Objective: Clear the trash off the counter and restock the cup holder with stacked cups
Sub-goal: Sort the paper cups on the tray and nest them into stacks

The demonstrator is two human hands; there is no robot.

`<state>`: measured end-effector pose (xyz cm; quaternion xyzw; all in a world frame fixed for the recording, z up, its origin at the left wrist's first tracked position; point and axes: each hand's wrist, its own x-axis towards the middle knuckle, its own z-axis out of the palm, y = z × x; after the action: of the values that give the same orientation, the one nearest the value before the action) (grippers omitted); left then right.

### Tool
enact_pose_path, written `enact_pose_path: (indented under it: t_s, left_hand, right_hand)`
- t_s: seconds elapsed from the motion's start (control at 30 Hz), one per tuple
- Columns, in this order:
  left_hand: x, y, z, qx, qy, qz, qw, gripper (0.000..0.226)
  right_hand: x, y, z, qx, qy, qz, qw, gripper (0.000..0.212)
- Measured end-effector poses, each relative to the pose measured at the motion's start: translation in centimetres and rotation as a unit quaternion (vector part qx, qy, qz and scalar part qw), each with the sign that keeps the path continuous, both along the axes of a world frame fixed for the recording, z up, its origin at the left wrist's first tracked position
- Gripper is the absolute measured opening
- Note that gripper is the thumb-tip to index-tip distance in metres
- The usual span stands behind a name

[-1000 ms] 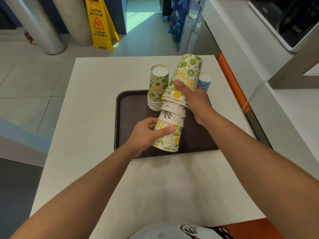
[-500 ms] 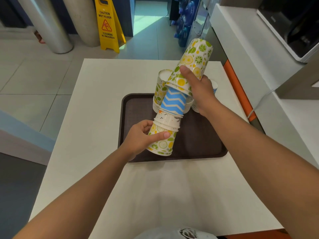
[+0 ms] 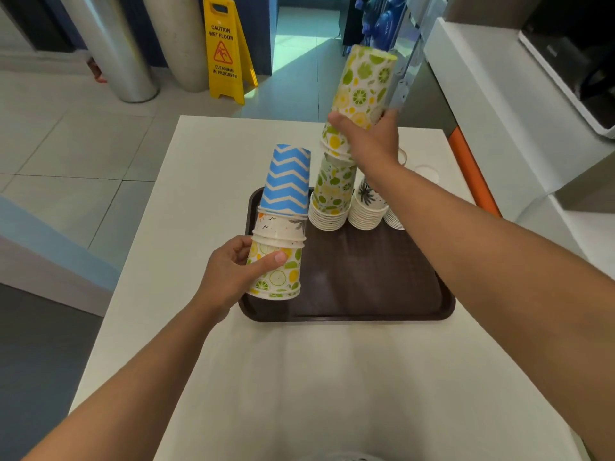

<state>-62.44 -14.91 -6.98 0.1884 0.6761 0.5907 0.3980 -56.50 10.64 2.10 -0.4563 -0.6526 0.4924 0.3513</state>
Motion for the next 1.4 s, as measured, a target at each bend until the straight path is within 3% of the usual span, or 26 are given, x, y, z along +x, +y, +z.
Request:
enact_pose_path:
  t_s: [0.2,0.47,0.9,0.97,1.07,1.17,1.27,1.33,1.4]
  left_hand:
    - [-1.0,-0.3,-0.3,-0.002,0.001,0.019,1.000,0.067]
    - [-1.0,0.7,-0.5,-0.003,-0.011,0.010,1.000,0.060]
    - [-0.7,1.5,-0.9,-0.007,-0.007,-0.013,1.000,0.060]
    - [-0.5,1.7,-0.8,-0.005,-0.008,-0.016,1.000,0.061]
    - [0.1,2.0,-0.6,0.003,-0.012,-0.033,0.999,0.060]
    - [1.5,2.7,-0.1,0.010,-0.014,-0.060,0.998,0.058]
    - [3.2,3.8,0.6,0.013,-0.014,-0.094,0.995,0.058]
    - [4.4,4.5,0.8,0.016,-0.027,-0.111,0.993,0.062]
    - [5.6,5.1,1.0,0.019,-0.036,-0.124,0.991,0.061]
  right_hand:
    - [-0.4,-1.1,-5.0,0.008,-0.106,0.045,0.993,0.083]
    - [0.3,-2.2,-10.1,-0.014,-0.141,0.068,0.988,0.088]
    - [2.5,-3.4,-9.0,-0.007,-0.154,0.071,0.986,0.094]
    - [3.6,-4.4,-8.5,0.011,-0.138,0.054,0.989,0.084]
    - [5.8,-6.2,-6.9,-0.011,-0.036,0.020,0.999,0.055]
    - [7.4,-7.1,-4.7,-0.094,0.048,0.082,0.991,0.038]
    - [8.0,-7.2,-3.2,-0.171,0.071,0.185,0.965,0.046]
    - [8.4,-7.3,-3.1,-0.165,0.041,0.179,0.969,0.064]
    - [9.2,-7.0,-3.3,-0.159,0.035,0.143,0.976,0.059]
